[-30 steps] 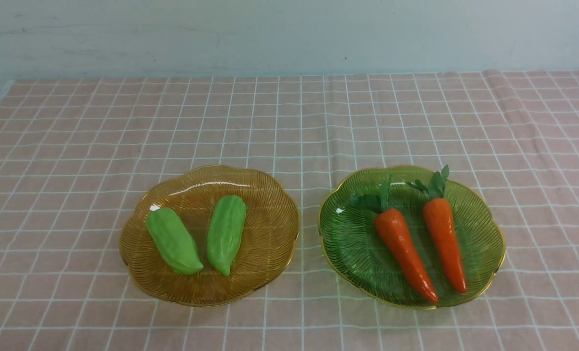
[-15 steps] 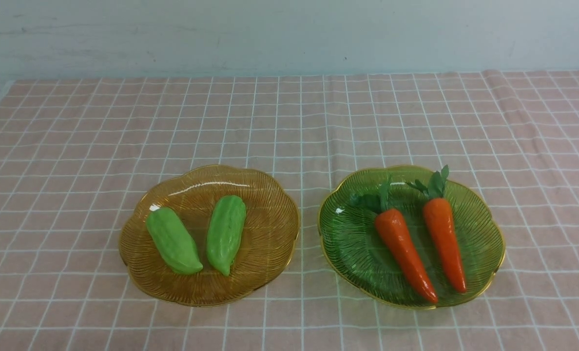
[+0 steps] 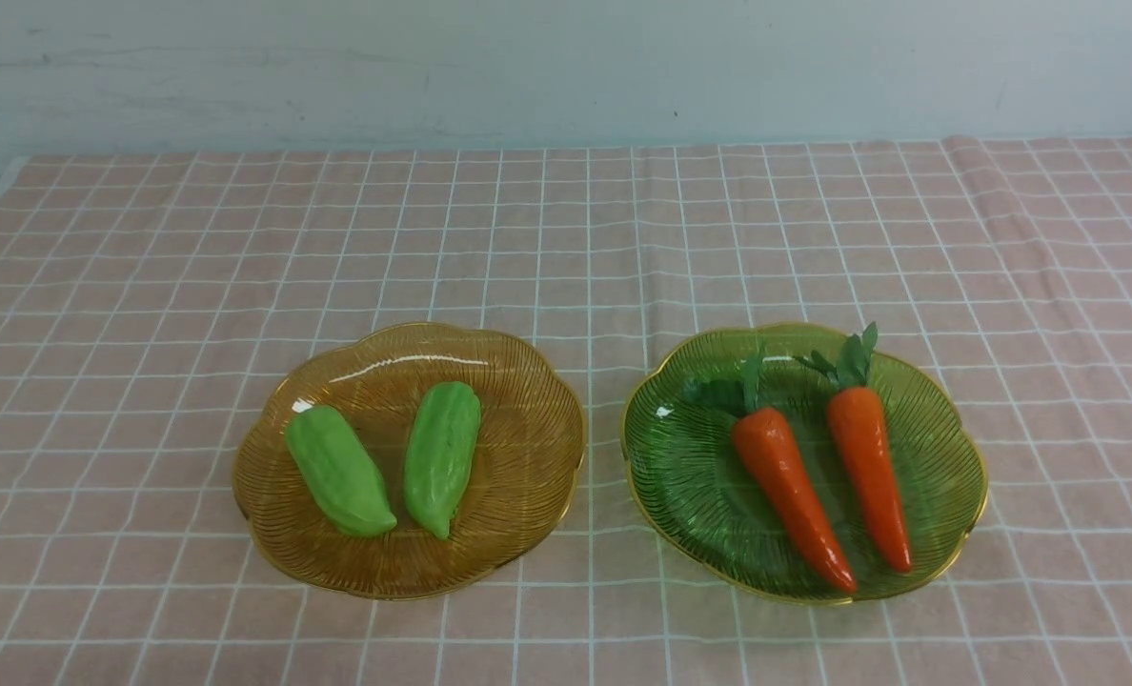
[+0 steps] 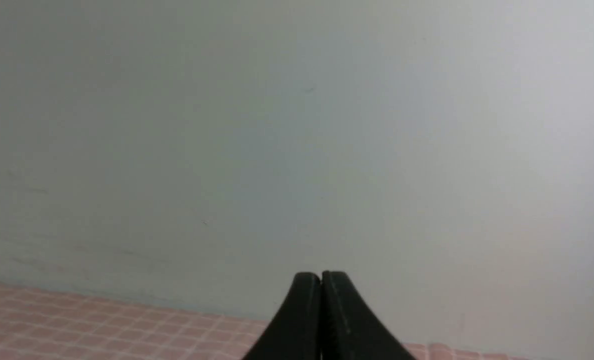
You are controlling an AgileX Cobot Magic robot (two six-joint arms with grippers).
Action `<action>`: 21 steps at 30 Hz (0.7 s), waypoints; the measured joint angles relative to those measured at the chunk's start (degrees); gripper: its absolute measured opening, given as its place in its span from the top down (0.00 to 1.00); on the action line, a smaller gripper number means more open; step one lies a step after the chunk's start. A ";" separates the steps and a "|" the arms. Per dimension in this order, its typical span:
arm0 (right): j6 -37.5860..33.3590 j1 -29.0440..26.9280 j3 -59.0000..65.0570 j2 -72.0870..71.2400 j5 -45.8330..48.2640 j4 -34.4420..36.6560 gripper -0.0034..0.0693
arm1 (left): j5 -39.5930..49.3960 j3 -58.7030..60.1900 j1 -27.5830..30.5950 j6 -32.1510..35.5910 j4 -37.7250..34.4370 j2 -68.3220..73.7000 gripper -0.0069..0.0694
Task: Put different types of vegetables on the plate.
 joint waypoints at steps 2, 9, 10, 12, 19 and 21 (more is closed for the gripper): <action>-0.07 -2.65 2.31 0.00 0.25 -1.61 0.97 | 0.00 0.00 0.00 0.00 0.00 0.00 0.91; -0.01 -8.49 13.70 0.00 0.89 -2.77 0.97 | 0.00 0.00 0.00 0.00 0.00 0.00 0.91; -0.01 -9.02 15.42 0.00 1.03 -2.60 0.97 | 0.00 0.00 0.00 0.00 0.00 0.00 0.91; -0.01 -9.72 17.93 -0.12 1.18 -2.26 0.97 | 0.00 0.00 0.00 0.00 0.00 0.00 0.91; -0.01 -10.33 22.20 -3.55 4.72 0.71 0.97 | -0.24 0.07 0.00 0.00 0.00 0.00 0.91; -0.01 -10.33 22.20 -3.62 5.15 1.13 0.97 | -0.24 0.07 0.00 0.00 0.00 0.00 0.91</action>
